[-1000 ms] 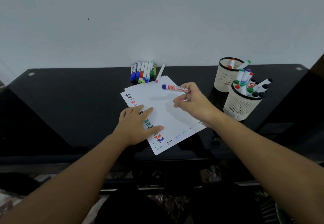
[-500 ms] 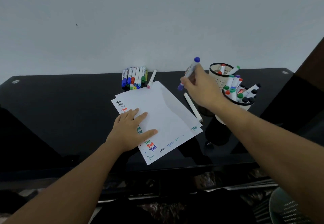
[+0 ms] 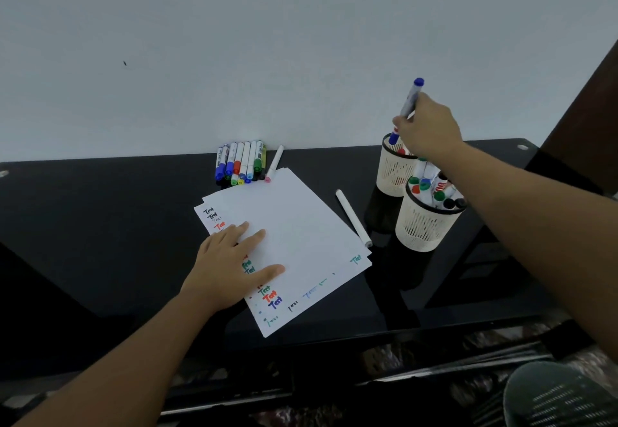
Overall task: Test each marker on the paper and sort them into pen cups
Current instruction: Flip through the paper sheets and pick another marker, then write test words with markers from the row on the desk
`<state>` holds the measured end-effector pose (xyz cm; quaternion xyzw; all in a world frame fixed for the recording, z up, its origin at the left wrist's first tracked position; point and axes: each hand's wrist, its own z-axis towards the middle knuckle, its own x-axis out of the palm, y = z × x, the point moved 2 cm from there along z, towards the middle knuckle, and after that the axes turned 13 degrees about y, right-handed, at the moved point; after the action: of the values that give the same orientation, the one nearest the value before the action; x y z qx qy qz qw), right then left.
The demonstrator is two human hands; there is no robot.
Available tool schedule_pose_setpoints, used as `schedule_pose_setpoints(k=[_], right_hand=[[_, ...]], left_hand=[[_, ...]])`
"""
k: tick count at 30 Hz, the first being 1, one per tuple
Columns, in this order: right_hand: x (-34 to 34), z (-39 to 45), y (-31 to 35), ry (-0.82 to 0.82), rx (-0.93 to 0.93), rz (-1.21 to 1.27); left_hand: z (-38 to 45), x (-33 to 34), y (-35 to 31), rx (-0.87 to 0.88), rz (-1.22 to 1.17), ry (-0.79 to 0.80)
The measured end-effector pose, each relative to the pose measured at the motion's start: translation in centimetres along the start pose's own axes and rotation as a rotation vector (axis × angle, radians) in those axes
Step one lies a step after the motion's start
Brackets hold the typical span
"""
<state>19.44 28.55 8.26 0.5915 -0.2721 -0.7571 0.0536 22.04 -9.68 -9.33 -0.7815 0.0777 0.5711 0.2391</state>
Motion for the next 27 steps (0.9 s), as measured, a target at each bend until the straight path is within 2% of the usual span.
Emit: schedule_pose_setpoints(k=[6,11,16,19,22,27], right_hand=[[0.7,0.4,-0.9,0.073,0.028,-0.065],[0.7,0.2,-0.8,0.045,0.03,-0.002],[0.7,-0.5,0.9,-0.024,-0.081,-0.06],[1.5,-1.5,3.4,-0.015,-0.2,-0.083],[3.1,-2.5,5.8,0.052,-0.328,-0.107],[9.3,-2.6,8.2,0.37,-0.448,-0.184]], left_hand=[[0.3,0.0,-0.2,-0.005,0.006,0.007],[0.2,-0.2,-0.4,-0.003,0.009,0.012],[0.5,-0.2,-0.3,0.01,-0.026,0.013],[0.5,-0.8,-0.3,0.021,-0.128,0.033],[0.4,-2.3,-0.3,0.013,-0.306,0.046],[0.6,-3.2,2.1,-0.044,-0.06,0.017]])
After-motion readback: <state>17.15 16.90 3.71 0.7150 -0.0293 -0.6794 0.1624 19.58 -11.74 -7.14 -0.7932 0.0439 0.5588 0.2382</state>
